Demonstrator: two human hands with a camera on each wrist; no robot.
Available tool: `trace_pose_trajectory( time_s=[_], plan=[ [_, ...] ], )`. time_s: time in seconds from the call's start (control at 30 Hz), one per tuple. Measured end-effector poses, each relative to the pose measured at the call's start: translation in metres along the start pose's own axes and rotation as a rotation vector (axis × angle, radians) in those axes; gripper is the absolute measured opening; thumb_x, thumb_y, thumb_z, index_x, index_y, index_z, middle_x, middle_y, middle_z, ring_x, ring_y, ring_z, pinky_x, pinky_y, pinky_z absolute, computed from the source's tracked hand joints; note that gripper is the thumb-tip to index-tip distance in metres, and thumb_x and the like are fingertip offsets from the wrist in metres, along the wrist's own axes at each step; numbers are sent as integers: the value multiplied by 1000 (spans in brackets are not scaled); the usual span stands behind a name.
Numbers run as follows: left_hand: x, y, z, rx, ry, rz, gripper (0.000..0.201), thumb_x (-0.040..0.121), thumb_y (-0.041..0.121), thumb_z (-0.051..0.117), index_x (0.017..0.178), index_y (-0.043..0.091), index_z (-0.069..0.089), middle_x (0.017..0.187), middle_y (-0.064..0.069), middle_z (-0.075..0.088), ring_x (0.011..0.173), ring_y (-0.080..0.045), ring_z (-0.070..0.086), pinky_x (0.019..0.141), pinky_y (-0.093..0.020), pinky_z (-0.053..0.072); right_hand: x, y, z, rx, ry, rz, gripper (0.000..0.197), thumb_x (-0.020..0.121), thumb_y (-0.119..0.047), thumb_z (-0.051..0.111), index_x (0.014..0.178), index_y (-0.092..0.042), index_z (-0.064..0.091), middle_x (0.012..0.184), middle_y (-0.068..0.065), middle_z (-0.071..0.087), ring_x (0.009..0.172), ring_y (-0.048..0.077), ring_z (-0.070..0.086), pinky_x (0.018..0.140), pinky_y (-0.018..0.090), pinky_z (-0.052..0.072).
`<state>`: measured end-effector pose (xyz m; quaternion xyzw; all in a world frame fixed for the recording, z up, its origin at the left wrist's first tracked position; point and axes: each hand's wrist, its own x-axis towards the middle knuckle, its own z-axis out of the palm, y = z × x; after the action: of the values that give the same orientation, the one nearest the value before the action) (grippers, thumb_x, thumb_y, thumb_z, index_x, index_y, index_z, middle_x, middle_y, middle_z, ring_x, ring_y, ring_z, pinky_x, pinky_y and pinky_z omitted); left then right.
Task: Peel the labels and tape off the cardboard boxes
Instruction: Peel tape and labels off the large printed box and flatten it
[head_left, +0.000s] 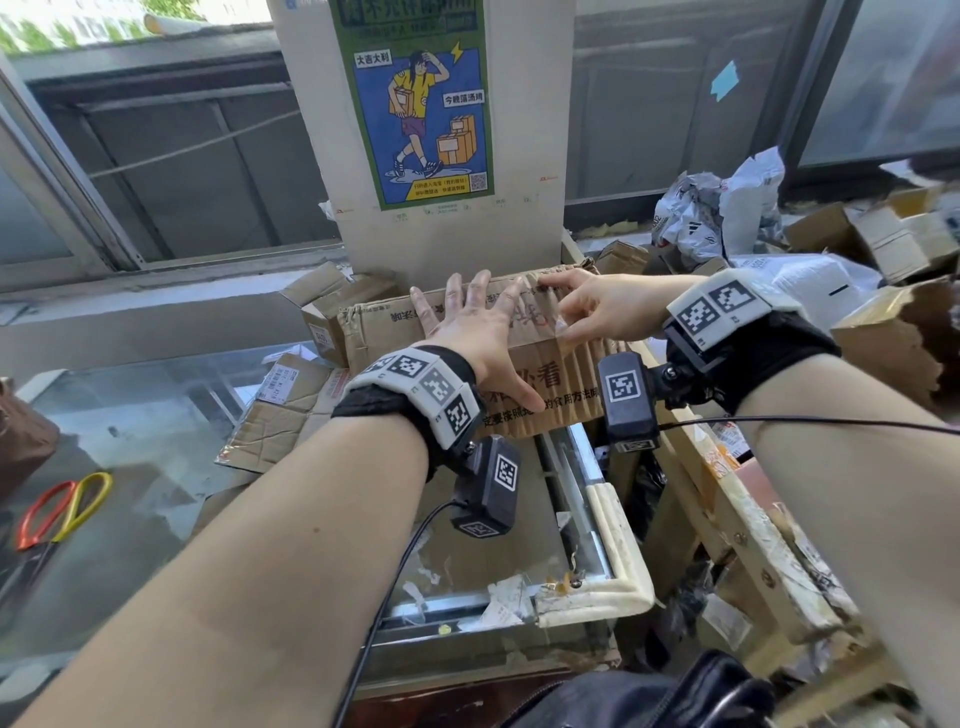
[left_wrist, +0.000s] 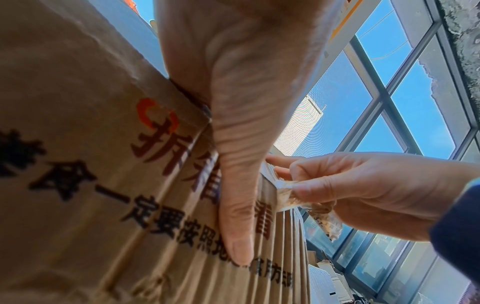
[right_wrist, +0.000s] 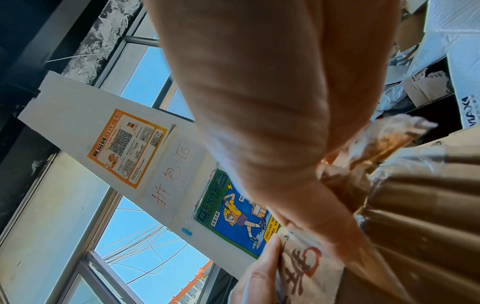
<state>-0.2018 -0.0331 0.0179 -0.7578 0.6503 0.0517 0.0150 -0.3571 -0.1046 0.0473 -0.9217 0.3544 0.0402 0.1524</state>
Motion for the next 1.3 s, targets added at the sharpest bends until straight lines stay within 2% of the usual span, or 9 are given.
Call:
trace_pose_trajectory(
  time_s=[0.33,0.5,0.57,0.7,0.8,0.87,0.97,1.07,1.3],
  plan=[
    [0,0,0,2,1,-3,141,48,68,82,151,38,-10,161,-2,-17,145,-30,-24,102,-64,-24,-3,12,2,354,-34,-22,32,90,-8,61,60,-12,48,158,-10,11,142,16,20,113,47,28],
    [0,1,0,12,0,-2,141,48,69,81,151,37,-10,161,-2,-18,145,-30,-24,103,-66,-22,-11,15,6,612,-18,-19,34,89,-2,60,59,-10,45,153,-13,19,124,9,38,82,20,50],
    [-1,1,1,26,1,-5,142,49,70,80,151,37,-12,160,-3,-19,144,-31,-25,103,-66,-22,-12,15,8,644,46,-20,32,87,-4,62,61,-9,45,151,-11,28,120,11,45,84,24,52],
    [-3,2,2,45,4,-28,143,49,71,79,151,35,-14,159,-5,-22,144,-33,-26,103,-66,-21,-12,15,11,482,261,15,30,74,-18,79,88,-13,52,138,-1,48,114,16,54,95,37,49],
    [-4,3,1,46,0,-34,143,51,71,79,151,34,-15,159,-6,-24,143,-34,-27,104,-67,-20,-15,11,7,525,330,23,79,64,-23,86,129,-23,42,133,3,44,114,17,51,87,29,50],
    [-6,5,1,50,-4,-26,142,52,70,80,151,33,-15,159,-7,-24,143,-35,-27,105,-68,-20,-17,6,6,284,334,30,87,63,-32,86,135,-26,38,136,5,37,118,20,46,93,37,49],
    [-7,7,1,54,-6,-30,142,52,70,80,151,33,-15,159,-7,-24,143,-35,-27,105,-68,-19,-16,-4,8,-67,297,45,80,63,-48,81,131,-25,44,137,3,33,126,21,32,101,49,39],
    [-9,7,1,55,-7,-40,142,52,70,79,151,32,-15,159,-8,-24,143,-36,-27,105,-69,-20,-11,-12,13,-154,279,35,72,62,-49,81,121,-24,48,128,5,39,122,22,33,97,44,41],
    [-12,6,1,47,-1,-34,142,53,69,80,152,32,-15,159,-8,-24,143,-36,-27,102,-68,-21,-5,-2,29,54,402,-21,26,75,-27,78,86,-15,58,109,6,48,104,21,41,91,38,39]
  ],
)
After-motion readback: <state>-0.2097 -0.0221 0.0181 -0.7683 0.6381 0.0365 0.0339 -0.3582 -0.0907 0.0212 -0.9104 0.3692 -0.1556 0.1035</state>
